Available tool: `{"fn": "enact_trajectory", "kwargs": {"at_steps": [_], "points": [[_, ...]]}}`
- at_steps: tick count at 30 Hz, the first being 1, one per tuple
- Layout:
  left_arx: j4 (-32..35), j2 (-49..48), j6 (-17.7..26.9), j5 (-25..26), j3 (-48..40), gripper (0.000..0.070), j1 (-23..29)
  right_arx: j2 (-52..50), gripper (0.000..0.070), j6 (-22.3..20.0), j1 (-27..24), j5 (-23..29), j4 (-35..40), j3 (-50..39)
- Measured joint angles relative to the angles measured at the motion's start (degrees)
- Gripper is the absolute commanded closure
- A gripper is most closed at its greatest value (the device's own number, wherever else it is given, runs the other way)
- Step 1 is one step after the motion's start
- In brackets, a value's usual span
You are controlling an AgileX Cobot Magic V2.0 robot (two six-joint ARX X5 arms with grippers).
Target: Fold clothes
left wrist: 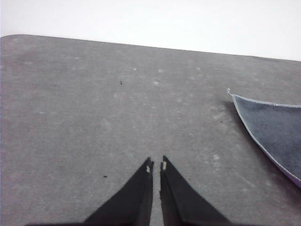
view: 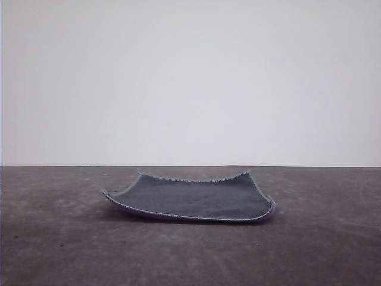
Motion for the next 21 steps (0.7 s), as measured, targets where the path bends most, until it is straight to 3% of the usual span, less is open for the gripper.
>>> {"fn": "enact_trajectory", "kwargs": {"at_steps": [21], "points": [[0.0, 0.0, 0.0, 0.0, 0.0, 0.0684, 0.0, 0.0, 0.0699, 2.0, 0.0, 0.0, 0.0, 0.0]]}}
